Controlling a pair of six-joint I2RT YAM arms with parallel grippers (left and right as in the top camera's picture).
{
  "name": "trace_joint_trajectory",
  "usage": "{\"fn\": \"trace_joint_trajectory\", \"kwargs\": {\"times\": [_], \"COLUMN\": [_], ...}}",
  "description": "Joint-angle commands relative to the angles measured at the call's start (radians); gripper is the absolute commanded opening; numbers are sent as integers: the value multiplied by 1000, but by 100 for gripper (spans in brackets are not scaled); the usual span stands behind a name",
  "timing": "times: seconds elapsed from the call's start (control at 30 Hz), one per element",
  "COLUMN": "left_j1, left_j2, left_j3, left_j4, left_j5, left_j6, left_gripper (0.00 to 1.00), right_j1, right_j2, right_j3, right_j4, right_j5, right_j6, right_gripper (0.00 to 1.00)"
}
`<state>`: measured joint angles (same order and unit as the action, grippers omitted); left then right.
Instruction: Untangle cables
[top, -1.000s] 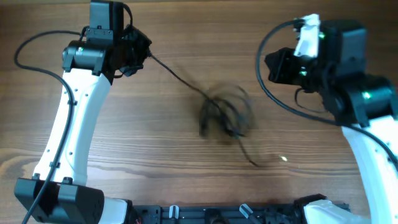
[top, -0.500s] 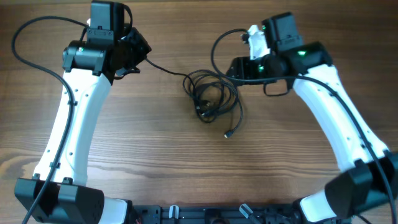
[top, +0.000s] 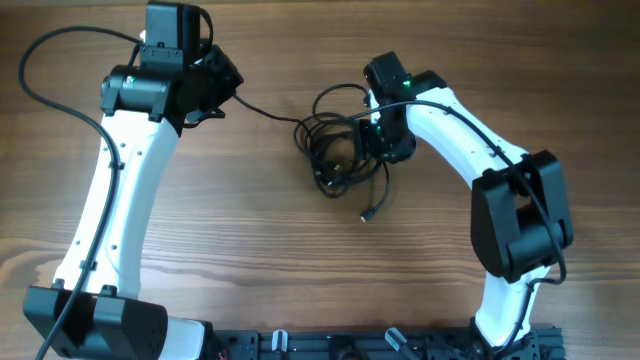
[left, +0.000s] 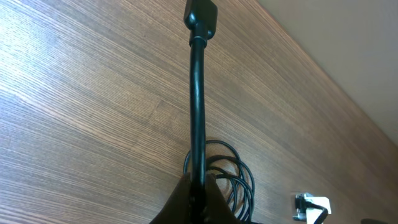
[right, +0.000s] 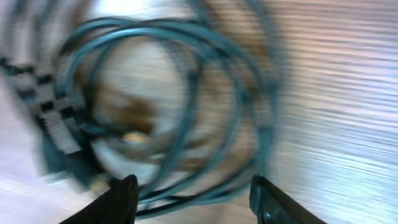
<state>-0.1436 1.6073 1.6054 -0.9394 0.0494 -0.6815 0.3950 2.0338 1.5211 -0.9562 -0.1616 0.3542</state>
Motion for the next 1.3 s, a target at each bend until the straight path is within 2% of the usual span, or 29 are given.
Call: {"fn": "trace_joint_trajectory", "kwargs": {"times": [0.0, 0.2, 0.37, 0.5, 0.83, 1.1, 1.13, 1.2, 1.27], "left_j1": [2, 2, 2, 2, 2, 2, 2, 2, 7], "left_j2": [-3, -2, 6, 13, 13, 13, 13, 13, 13], "left_j3": [-2, -3, -3, -3, -3, -3, -3, -3, -3], "left_j4": [3, 2, 3, -1, -11, -12, -11, -11, -5], "left_j5": [-13, -14, -13, -13, -13, -13, -14, -15, -60], "left_j6": [19, 20, 19, 20, 20, 20, 20, 20, 21], "left_gripper": [4, 4, 4, 4, 4, 4, 4, 4, 4], "right_j1": [-17, -20, -30, -30, -30, -30, -30, -31, -44], "right_j2": [5, 5, 5, 7, 71, 137, 137, 133, 115], "right_j3": [8, -13, -42, -42, -43, -42, -42, -35, 9], "right_j4": [-5, 10, 100, 118, 116, 137, 134, 106, 35], "right_j5": [179, 277, 152, 155, 130, 131, 131, 130, 130], "right_j6": [50, 75, -64, -66, -100, -82, -82, -79, -63], "right_gripper": [59, 59, 54, 48, 43, 29, 25, 6, 4]}}
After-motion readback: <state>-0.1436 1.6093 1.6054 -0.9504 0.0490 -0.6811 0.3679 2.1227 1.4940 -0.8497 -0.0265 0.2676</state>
